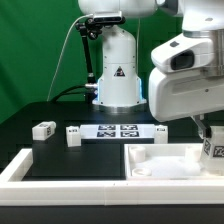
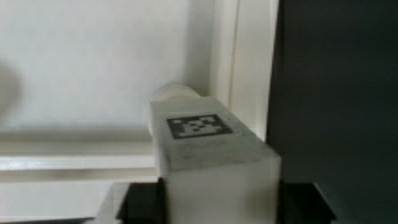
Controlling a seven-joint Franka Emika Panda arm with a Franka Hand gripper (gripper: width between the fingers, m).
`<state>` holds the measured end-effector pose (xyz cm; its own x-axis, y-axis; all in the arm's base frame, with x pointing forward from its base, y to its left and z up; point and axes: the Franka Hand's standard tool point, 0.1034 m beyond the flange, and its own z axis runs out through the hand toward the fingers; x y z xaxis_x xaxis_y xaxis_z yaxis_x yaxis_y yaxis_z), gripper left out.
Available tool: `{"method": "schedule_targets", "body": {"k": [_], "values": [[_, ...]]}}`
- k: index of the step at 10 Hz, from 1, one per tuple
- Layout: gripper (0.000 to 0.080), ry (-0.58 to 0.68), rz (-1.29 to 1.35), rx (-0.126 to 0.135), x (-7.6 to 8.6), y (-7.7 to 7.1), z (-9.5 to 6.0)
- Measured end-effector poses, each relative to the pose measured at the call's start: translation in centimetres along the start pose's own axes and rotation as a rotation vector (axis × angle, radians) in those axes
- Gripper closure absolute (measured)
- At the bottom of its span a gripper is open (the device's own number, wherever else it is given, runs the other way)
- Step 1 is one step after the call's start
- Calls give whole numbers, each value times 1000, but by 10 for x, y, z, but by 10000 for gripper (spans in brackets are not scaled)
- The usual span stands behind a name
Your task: Assemble one leg
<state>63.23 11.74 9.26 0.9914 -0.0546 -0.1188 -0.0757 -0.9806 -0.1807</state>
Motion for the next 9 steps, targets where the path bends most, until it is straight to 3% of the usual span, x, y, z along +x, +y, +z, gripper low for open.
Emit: {"method": "schedule_targets", "body": {"k": [4,7,9], "values": [[499,86,329,33,4,0,0],[499,104,583,91,3,5,0],[499,98,773,108,3,5,0]]}}
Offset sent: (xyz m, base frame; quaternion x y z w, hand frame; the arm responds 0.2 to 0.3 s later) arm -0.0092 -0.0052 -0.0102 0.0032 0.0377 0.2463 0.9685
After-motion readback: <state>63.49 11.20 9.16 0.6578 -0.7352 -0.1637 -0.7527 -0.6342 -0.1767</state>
